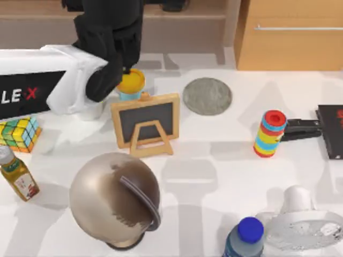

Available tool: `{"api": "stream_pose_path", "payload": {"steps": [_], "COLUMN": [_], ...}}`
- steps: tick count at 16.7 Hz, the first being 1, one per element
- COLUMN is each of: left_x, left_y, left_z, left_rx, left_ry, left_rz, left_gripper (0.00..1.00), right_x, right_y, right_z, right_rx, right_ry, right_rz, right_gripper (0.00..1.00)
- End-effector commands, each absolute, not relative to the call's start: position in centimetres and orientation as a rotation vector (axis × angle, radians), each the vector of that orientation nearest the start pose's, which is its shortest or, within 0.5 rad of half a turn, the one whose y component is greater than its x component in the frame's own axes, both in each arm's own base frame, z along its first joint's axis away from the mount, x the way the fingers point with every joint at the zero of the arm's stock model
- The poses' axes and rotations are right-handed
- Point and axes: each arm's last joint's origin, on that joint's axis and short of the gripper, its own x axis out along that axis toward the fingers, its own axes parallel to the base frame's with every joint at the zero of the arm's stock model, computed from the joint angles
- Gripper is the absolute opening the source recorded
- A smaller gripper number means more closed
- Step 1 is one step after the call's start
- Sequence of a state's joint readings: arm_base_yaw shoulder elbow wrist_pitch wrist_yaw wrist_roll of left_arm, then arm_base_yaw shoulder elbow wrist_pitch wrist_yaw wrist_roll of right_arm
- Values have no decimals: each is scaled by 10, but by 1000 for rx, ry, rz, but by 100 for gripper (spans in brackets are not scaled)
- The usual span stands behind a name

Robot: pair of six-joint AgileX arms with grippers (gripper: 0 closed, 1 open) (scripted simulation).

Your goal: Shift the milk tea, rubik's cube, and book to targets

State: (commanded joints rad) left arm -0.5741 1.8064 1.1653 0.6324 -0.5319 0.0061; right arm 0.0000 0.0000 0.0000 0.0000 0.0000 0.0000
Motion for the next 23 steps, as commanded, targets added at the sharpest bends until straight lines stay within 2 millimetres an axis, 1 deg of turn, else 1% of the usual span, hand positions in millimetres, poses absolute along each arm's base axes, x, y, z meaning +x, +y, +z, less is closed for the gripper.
{"api": "stream_pose_path", "payload": {"steps": [2, 3, 5, 6, 7, 12, 14, 16, 21, 23], "left_x": [373, 377, 382, 383, 384, 385, 392, 405, 451, 461], "left_y": [-239, -251, -269, -274, -276, -274, -276, -278, -274, -276], "left_z": [236, 228, 216, 212, 211, 210, 211, 212, 212, 212], "left_rx": [-3, -4, -8, -10, -11, -8, -10, -11, -11, -11], "left_ry": [12, 9, 2, 0, -1, 3, 1, -1, -2, -2], "left_rz": [-24, -24, -26, -26, -26, -24, -26, -27, -18, -23], "left_gripper": [100, 100, 100, 100, 100, 100, 100, 100, 100, 100], "right_x": [106, 106, 106, 106, 106, 106, 106, 106, 106, 106], "right_y": [-1, -1, -1, -1, -1, -1, -1, -1, -1, -1], "right_z": [160, 160, 160, 160, 160, 160, 160, 160, 160, 160], "right_rx": [0, 0, 0, 0, 0, 0, 0, 0, 0, 0], "right_ry": [0, 0, 0, 0, 0, 0, 0, 0, 0, 0], "right_rz": [0, 0, 0, 0, 0, 0, 0, 0, 0, 0], "right_gripper": [100, 100, 100, 100, 100, 100, 100, 100, 100, 100]}}
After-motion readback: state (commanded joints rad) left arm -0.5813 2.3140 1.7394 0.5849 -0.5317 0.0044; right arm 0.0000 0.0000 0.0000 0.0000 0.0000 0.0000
